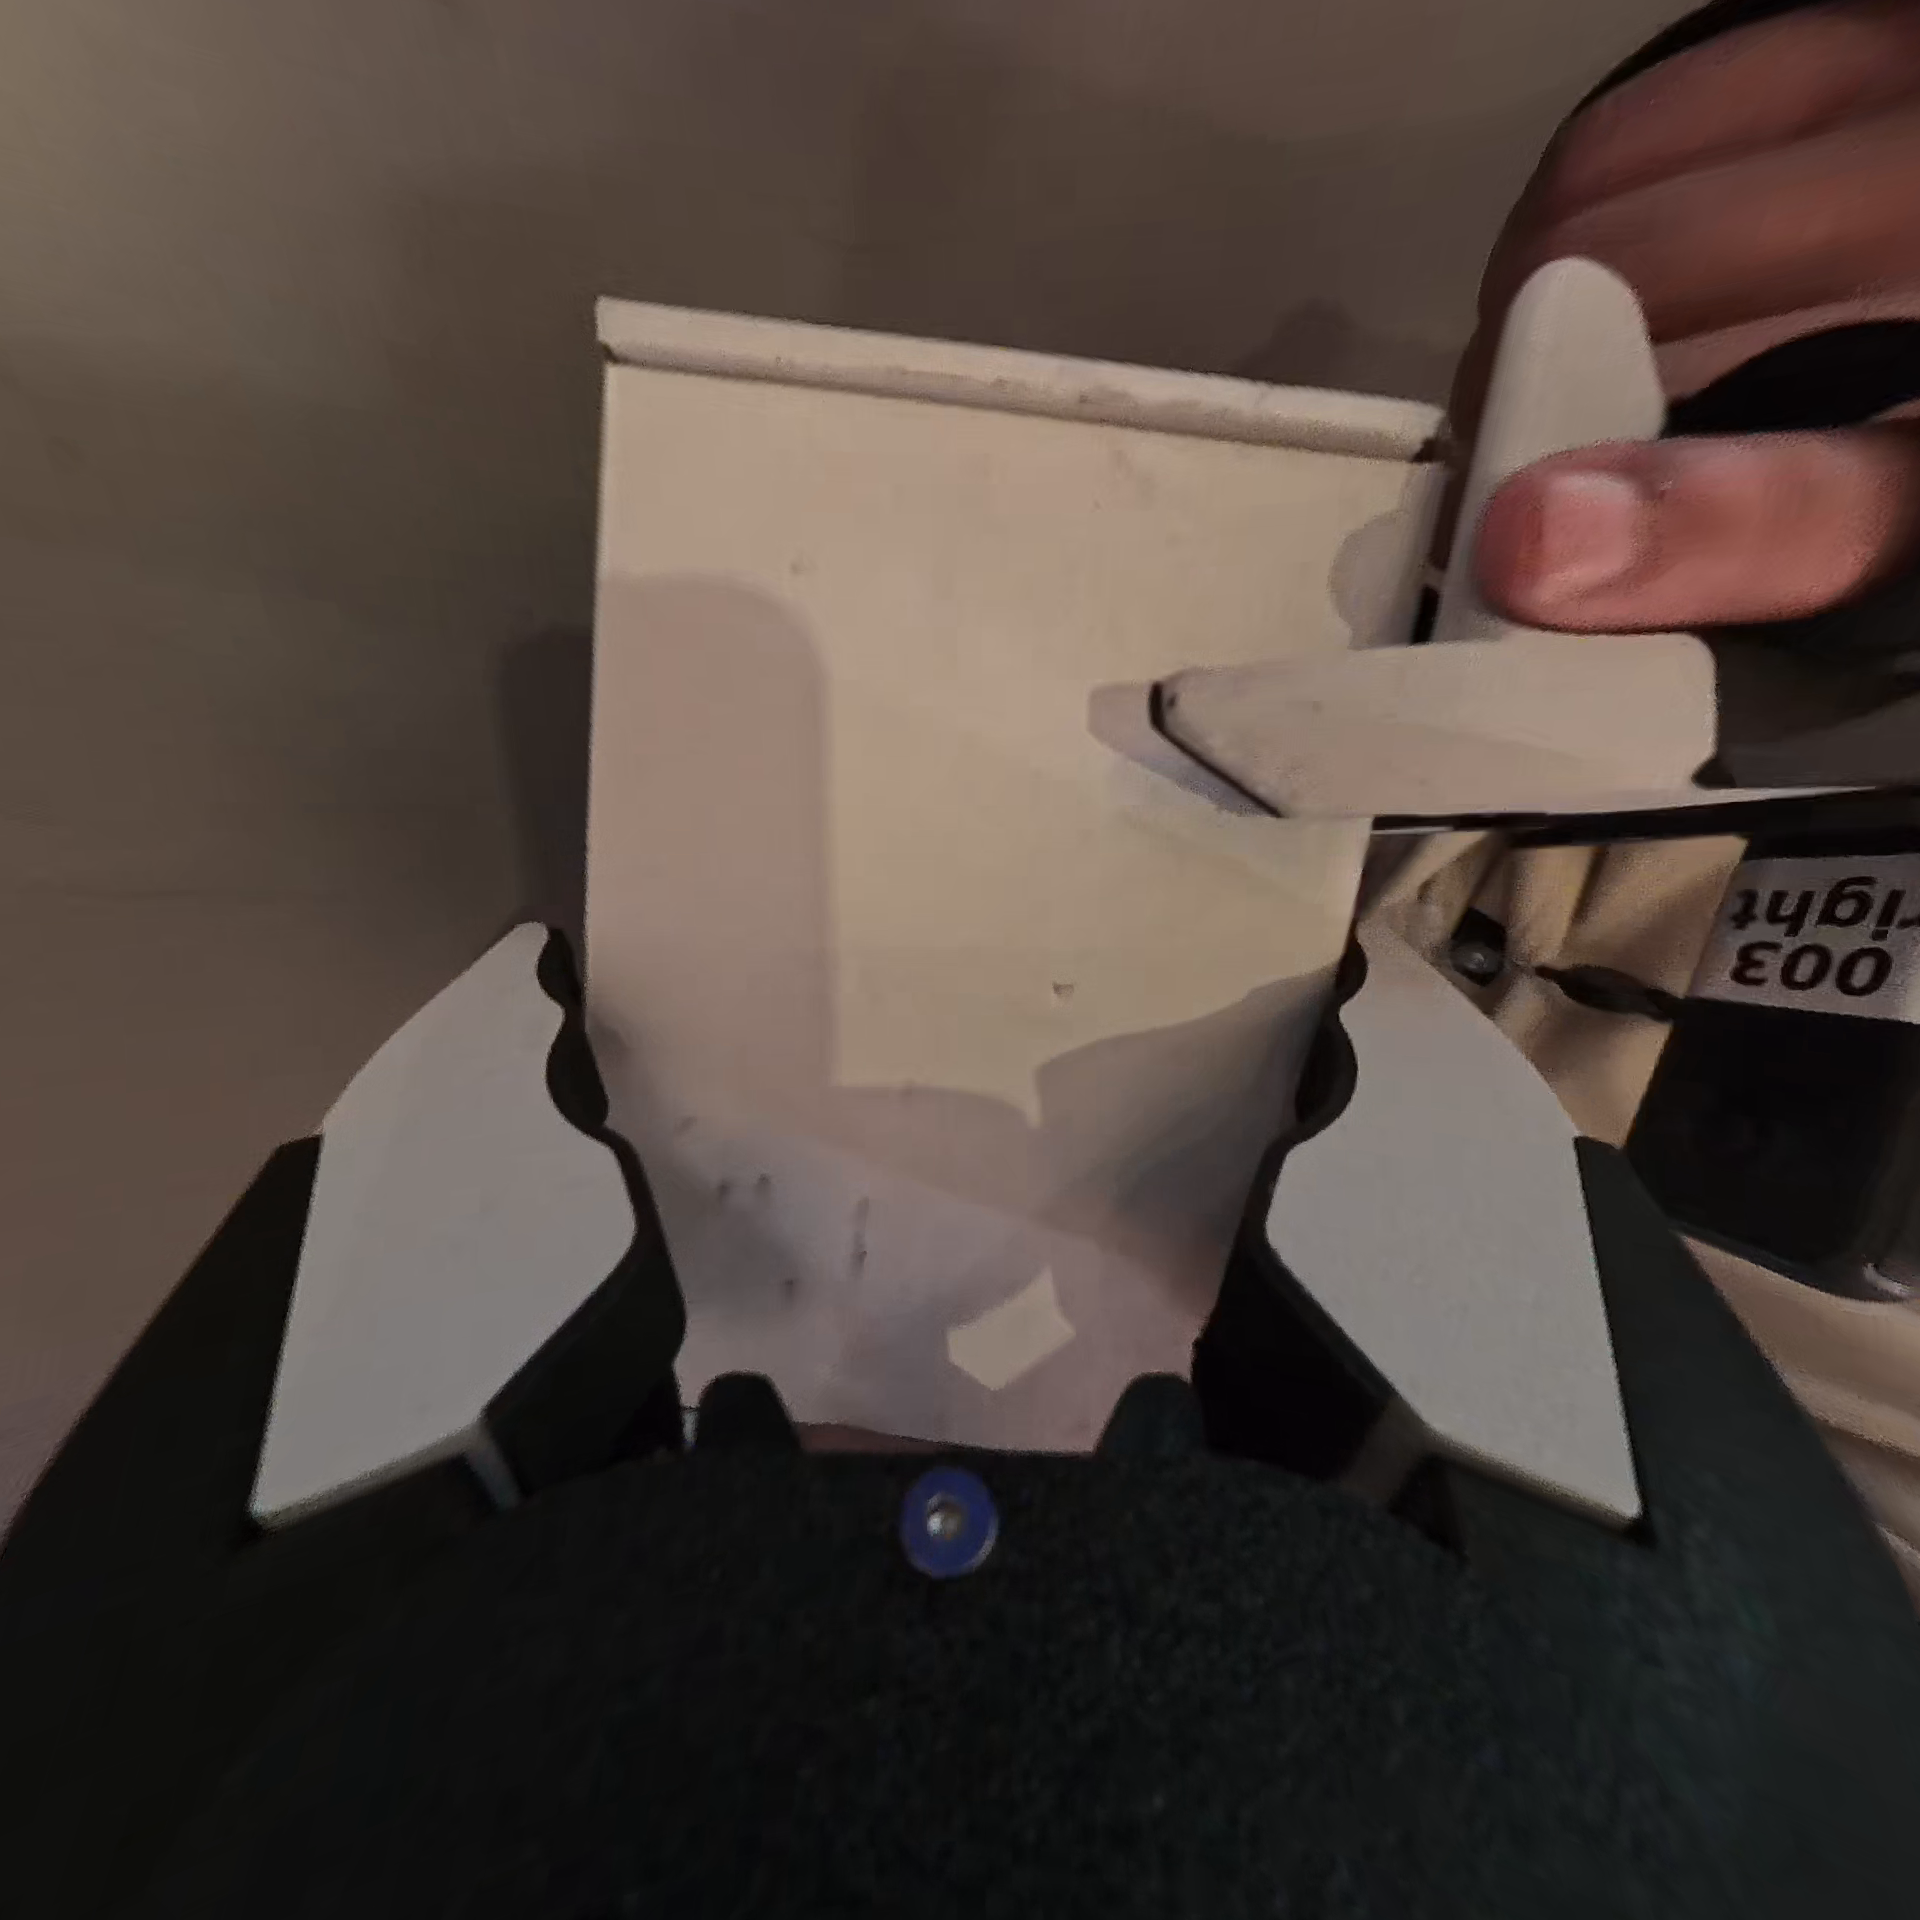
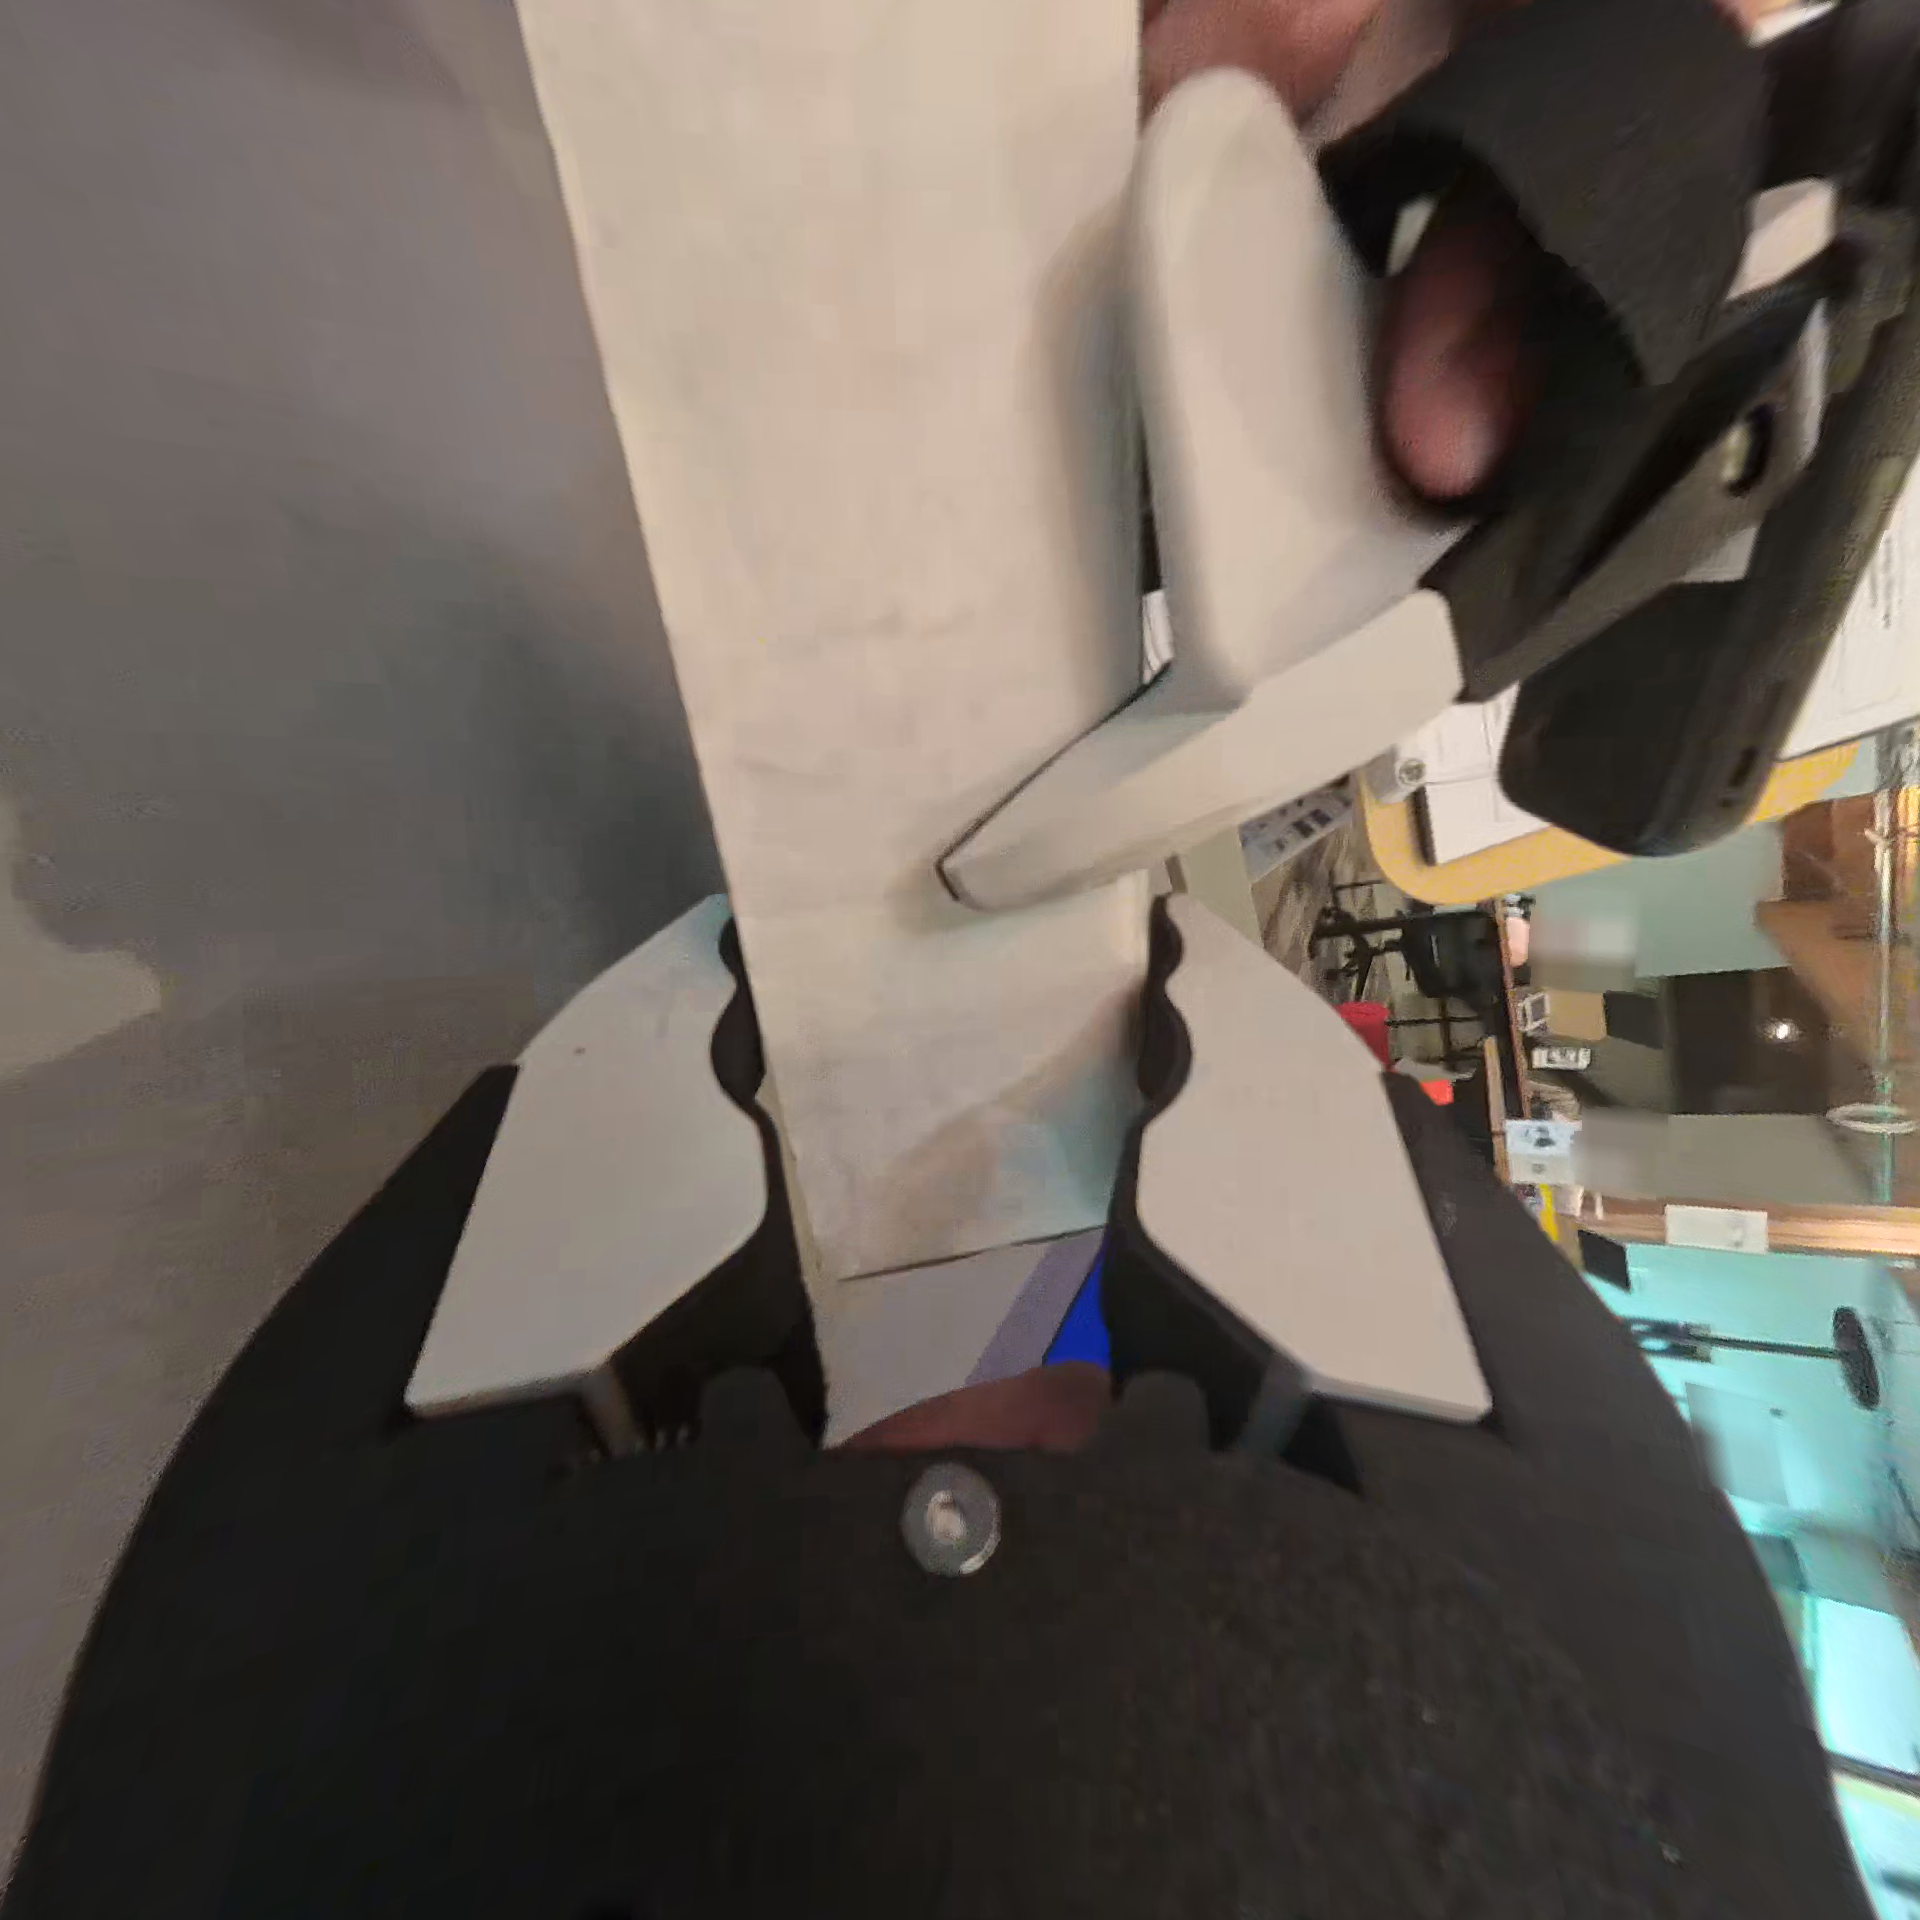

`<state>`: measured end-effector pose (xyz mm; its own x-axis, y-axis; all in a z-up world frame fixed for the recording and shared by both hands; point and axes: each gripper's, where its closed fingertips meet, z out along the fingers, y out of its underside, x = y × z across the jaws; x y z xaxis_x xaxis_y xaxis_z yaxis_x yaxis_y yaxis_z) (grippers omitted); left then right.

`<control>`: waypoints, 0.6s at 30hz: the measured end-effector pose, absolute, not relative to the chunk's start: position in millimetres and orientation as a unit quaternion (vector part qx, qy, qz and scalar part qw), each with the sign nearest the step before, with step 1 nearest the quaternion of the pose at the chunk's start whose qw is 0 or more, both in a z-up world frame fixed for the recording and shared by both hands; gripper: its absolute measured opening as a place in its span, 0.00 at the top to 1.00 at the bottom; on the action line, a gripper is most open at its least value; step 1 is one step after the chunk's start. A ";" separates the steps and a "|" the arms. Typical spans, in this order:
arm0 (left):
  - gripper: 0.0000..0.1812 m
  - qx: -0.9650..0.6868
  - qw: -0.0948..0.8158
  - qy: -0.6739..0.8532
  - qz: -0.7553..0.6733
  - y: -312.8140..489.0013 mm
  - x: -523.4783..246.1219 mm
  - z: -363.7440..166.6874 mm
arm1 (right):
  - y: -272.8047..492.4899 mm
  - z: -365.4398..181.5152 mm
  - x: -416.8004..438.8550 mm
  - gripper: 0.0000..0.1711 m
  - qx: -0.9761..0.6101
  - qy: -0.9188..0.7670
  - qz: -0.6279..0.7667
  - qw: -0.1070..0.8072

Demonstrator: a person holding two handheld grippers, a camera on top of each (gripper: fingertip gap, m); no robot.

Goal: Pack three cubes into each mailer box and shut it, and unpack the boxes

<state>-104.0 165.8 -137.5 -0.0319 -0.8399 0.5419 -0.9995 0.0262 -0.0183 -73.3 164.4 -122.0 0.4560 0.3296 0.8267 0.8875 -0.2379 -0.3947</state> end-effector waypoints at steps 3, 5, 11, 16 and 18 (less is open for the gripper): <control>0.30 0.669 0.179 -0.685 0.228 166.0 -110.3 -131.2 | 161.6 -125.8 -72.7 0.60 -0.717 -0.447 -0.301 0.442; 0.32 0.670 0.094 -0.689 0.260 176.3 -108.3 -113.9 | 157.3 -122.9 -68.5 0.60 -0.732 -0.461 -0.257 0.431; 0.40 0.612 -0.275 -0.633 0.385 169.6 -110.2 -37.1 | 153.6 -118.5 -33.0 0.60 -0.790 -0.487 -0.103 0.357; 0.40 0.615 -0.365 -0.639 0.282 170.1 -126.7 -83.5 | 162.6 -119.3 -26.1 0.60 -0.806 -0.493 -0.029 0.326; 0.39 0.608 -0.394 -0.630 0.279 176.8 -118.2 -91.9 | 165.3 -119.9 -28.6 0.60 -0.803 -0.509 -0.021 0.311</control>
